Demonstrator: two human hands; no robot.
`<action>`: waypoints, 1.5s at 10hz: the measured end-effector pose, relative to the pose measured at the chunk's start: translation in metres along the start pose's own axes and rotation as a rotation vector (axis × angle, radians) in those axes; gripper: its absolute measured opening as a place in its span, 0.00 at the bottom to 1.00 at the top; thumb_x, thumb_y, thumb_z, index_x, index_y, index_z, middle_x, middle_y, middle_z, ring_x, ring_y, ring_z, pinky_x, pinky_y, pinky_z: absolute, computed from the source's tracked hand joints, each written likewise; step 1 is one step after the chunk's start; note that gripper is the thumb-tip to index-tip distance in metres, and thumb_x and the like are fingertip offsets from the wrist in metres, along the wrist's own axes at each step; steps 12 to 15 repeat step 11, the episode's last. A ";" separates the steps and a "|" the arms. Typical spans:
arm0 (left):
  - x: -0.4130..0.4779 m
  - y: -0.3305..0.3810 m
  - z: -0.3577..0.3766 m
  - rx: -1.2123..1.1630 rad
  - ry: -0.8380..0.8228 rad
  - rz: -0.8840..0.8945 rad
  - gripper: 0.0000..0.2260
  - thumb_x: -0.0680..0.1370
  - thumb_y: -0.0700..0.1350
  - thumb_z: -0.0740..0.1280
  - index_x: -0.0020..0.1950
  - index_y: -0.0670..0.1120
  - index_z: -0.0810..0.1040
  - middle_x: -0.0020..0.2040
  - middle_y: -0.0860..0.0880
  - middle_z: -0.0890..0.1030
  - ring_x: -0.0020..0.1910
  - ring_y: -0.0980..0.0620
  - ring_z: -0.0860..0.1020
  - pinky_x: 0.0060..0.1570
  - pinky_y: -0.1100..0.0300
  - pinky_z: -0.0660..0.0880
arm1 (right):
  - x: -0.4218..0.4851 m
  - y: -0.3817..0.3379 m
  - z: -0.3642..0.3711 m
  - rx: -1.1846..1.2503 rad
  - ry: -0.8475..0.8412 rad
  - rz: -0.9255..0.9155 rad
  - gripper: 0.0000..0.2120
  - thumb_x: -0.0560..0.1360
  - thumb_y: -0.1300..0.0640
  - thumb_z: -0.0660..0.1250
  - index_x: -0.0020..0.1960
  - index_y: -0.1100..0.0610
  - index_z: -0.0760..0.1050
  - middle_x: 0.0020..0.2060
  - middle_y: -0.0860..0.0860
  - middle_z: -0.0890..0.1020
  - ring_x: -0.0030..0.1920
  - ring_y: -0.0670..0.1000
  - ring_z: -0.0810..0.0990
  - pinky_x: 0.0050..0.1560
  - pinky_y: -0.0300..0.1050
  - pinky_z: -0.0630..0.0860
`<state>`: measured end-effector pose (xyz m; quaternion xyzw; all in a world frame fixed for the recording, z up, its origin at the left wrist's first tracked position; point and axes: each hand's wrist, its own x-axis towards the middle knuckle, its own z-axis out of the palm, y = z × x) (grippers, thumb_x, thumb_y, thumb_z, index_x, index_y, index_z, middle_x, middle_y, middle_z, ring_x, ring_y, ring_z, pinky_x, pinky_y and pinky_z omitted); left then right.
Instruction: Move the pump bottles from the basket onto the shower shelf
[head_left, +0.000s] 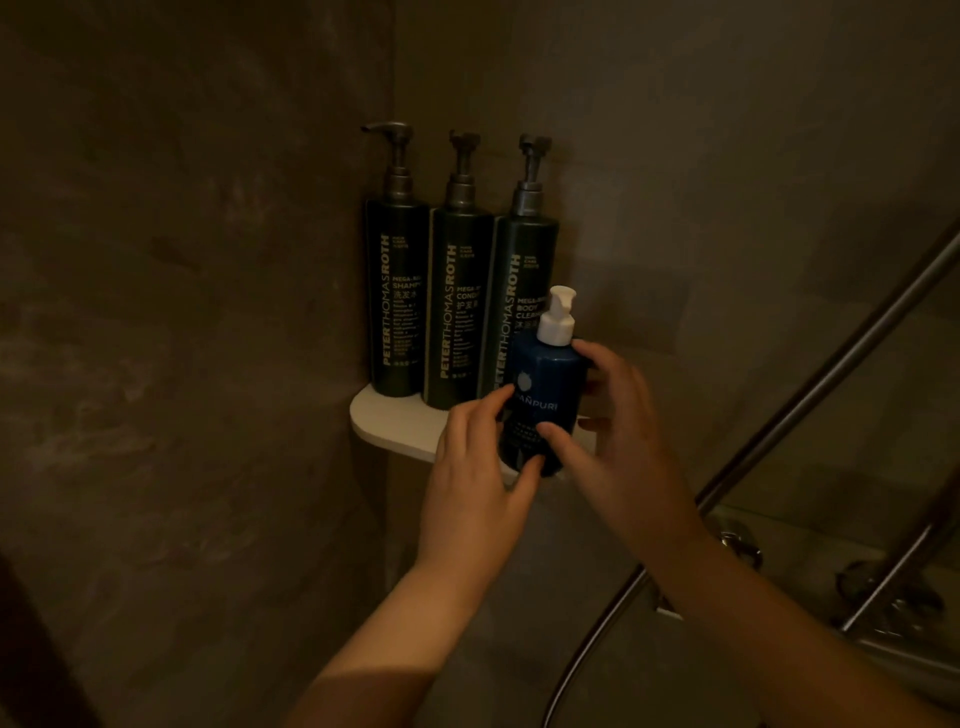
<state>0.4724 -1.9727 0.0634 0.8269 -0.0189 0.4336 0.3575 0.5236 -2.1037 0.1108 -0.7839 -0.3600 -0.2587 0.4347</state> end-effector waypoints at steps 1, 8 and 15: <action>0.003 0.008 0.011 -0.005 -0.008 -0.008 0.30 0.73 0.46 0.71 0.71 0.54 0.60 0.63 0.53 0.67 0.61 0.56 0.71 0.58 0.62 0.72 | 0.001 0.007 -0.009 0.016 -0.012 0.039 0.33 0.72 0.55 0.71 0.72 0.45 0.59 0.66 0.44 0.67 0.62 0.39 0.70 0.59 0.40 0.74; 0.034 0.006 0.041 0.056 0.017 -0.010 0.26 0.74 0.43 0.69 0.69 0.51 0.63 0.62 0.51 0.69 0.57 0.55 0.74 0.49 0.64 0.73 | 0.027 0.039 -0.001 0.140 -0.009 0.097 0.33 0.74 0.61 0.68 0.72 0.42 0.58 0.67 0.44 0.66 0.65 0.42 0.70 0.64 0.46 0.72; 0.026 0.007 0.034 0.109 -0.015 -0.007 0.24 0.75 0.45 0.68 0.69 0.49 0.64 0.63 0.49 0.70 0.58 0.54 0.73 0.52 0.61 0.73 | 0.020 0.034 0.000 0.160 0.009 0.119 0.38 0.74 0.61 0.69 0.75 0.42 0.52 0.71 0.47 0.62 0.68 0.42 0.65 0.64 0.38 0.68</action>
